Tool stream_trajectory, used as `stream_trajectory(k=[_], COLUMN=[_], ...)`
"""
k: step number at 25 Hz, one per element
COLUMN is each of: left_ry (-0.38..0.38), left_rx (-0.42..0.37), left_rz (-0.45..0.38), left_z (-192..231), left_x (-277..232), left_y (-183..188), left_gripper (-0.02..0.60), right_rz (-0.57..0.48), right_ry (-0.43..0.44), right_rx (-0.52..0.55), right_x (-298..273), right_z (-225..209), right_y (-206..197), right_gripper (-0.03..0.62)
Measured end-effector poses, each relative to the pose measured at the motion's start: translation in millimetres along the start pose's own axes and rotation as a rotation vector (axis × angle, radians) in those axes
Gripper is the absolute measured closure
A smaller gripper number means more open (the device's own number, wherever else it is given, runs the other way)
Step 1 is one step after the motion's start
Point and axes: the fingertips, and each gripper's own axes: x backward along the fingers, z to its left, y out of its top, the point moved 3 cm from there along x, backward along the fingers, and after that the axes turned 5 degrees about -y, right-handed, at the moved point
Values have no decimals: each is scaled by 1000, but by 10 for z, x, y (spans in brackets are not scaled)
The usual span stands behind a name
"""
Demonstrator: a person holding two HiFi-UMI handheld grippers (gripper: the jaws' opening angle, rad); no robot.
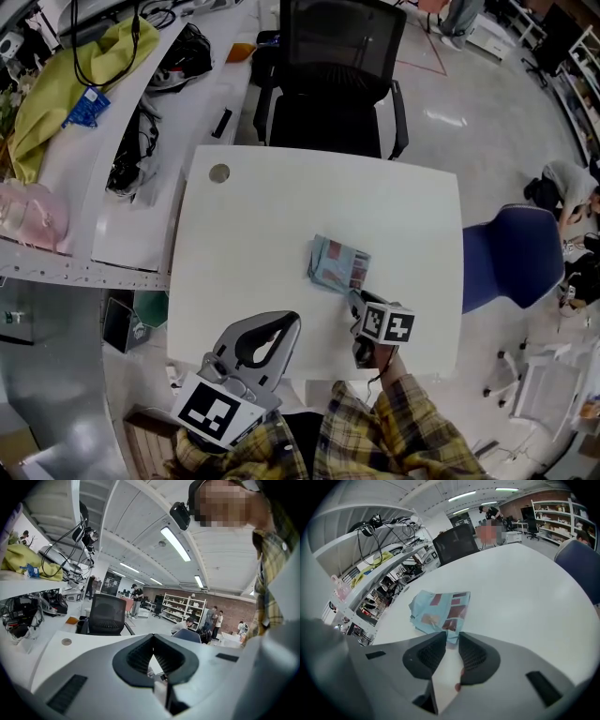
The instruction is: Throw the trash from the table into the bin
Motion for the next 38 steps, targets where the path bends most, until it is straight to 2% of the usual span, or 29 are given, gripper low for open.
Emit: stream_trajectory(k=[1,8,14,19,28,34,38], left_ry=[3,17,6,-40,-200,-382,-455], left_rx=[3,-4,-15,-32,-54,-53,-62], left_rz=[-2,-9,-25,-32,-19,47,64], left_z=[2,43,27,-20,-188,-338,-584], left_x=[9,103,151,119,-42,-306,-433], left_y=[-1,7,54,76,103,-29,-30], left_gripper=[575,575,575,575,575,575,575], right_rz=[-4,-26,-59,-109,-237,-339,-371], right_ry=[-3,29,51,58,22,-58,-86], right_rx=[-1,-15,-28,-26,-26,-91,-110], right_x=[-2,9,132,275,764,1173,1456], right_z=[-12,24,98,169,263,188,69], right_y=[0,42,75,154,277,200,93], right_gripper=[528,583,592,594,594,594,594])
